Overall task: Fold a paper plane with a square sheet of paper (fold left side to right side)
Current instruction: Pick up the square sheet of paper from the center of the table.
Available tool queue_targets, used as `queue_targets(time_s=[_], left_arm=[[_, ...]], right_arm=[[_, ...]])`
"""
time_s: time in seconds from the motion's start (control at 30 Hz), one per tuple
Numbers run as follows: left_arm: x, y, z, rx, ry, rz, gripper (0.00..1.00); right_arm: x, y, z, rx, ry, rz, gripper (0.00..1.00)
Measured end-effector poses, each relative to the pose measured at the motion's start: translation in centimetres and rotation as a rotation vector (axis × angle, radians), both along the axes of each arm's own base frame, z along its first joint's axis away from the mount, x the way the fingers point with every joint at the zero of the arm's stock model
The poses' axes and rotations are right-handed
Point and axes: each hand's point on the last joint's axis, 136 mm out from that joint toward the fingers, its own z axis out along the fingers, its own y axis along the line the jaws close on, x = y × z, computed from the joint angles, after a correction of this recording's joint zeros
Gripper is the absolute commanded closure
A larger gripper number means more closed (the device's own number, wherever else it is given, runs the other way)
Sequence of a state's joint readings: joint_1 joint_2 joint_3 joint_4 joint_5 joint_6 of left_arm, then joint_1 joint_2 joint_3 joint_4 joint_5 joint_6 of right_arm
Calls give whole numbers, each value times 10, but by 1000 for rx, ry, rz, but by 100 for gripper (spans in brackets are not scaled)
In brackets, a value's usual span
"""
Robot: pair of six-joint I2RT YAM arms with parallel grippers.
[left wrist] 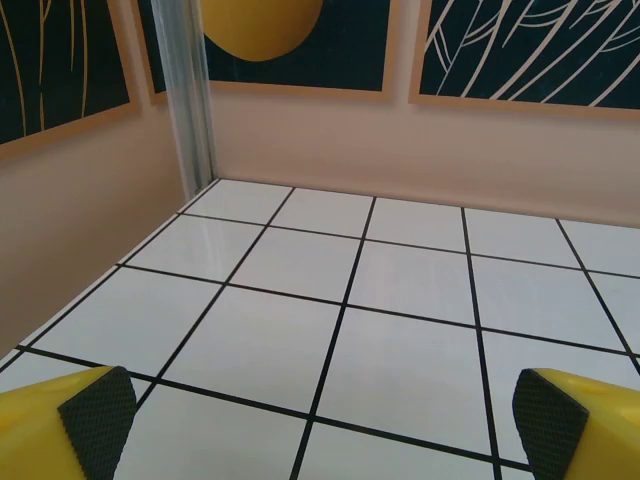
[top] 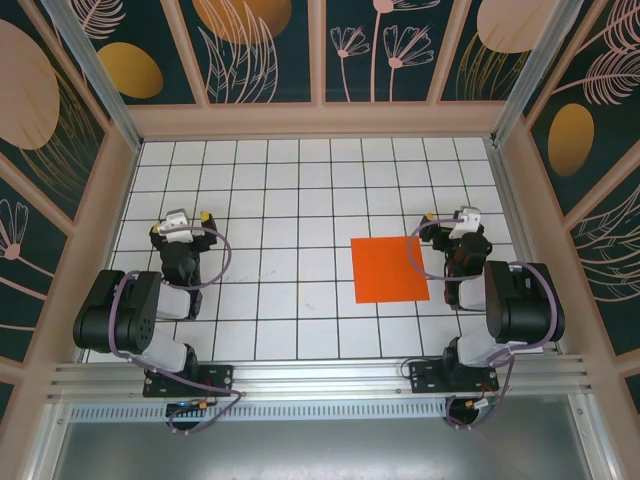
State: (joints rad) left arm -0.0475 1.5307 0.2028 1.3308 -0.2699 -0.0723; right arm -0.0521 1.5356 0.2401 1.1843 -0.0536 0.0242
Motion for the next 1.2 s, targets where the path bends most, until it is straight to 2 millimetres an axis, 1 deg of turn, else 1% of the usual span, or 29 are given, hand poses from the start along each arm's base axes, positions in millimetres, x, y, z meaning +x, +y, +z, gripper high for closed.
queue_targets(time_s=[0.63,0.67,0.73,0.83,0.9,0.93,0.97,1.0,1.07,1.1,1.13,1.2], left_arm=[[-1,1,2,0,18,4,1],[-2,1,7,-3,23,4,1],[-2,0,33,-20,-9,3,1],[-8,-6,91,-71,-115,-34,1],[-17,-21,123,-108,-168,-100,2],[-21,-31,131,-122,-173,-137,1],[-26,-47,135,-136,-167,-192,2],[-30,-63,135,-147,-150,-245,2],[-37,-98,123,-165,-84,-362,1],[-39,-117,112,-168,-30,-422,1],[-40,-131,104,-167,11,-464,1],[-40,-168,78,-157,146,-567,1]], right_arm=[[0,0,1,0,-3,0,1],[0,0,1,0,-2,-2,1],[0,-2,0,2,1,-14,1],[2,-9,0,6,28,-53,1],[8,-14,10,13,38,-83,1],[12,-15,17,20,37,-96,1],[16,-17,26,39,37,-116,1],[21,-18,36,64,37,-130,1],[29,-17,54,113,43,-147,1],[32,-12,62,139,58,-152,1],[34,-6,68,160,69,-149,1],[35,12,78,204,115,-136,1]])
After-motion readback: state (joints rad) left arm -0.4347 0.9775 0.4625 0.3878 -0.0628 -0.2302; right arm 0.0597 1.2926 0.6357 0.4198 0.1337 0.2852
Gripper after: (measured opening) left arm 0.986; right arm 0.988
